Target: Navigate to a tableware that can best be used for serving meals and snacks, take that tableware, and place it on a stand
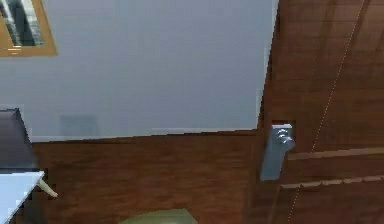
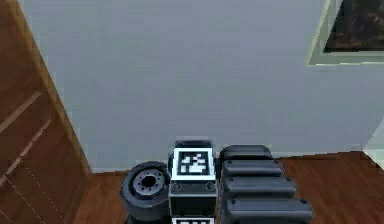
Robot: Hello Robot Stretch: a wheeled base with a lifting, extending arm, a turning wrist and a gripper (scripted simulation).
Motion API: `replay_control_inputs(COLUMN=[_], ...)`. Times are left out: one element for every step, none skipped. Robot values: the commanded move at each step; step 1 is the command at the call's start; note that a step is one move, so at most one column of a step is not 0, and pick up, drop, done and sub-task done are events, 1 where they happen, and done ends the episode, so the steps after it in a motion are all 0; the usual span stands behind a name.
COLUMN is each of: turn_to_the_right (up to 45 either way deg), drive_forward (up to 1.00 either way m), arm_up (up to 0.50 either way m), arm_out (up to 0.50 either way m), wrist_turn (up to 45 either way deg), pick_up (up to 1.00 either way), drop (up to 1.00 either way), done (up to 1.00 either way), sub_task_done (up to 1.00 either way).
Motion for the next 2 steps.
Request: replay_control_inputs(turn_to_the_right=[0.0, 0.0], drive_forward=[0.9, 0.3], arm_up=[0.0, 0.0], arm_out=[0.0, 0.0], wrist_turn=[0.0, 0.0], pick_up=[0.0, 0.0], drop=[0.0, 0.0], done=[0.0, 0.0], sub_task_done=[0.0, 0.0])
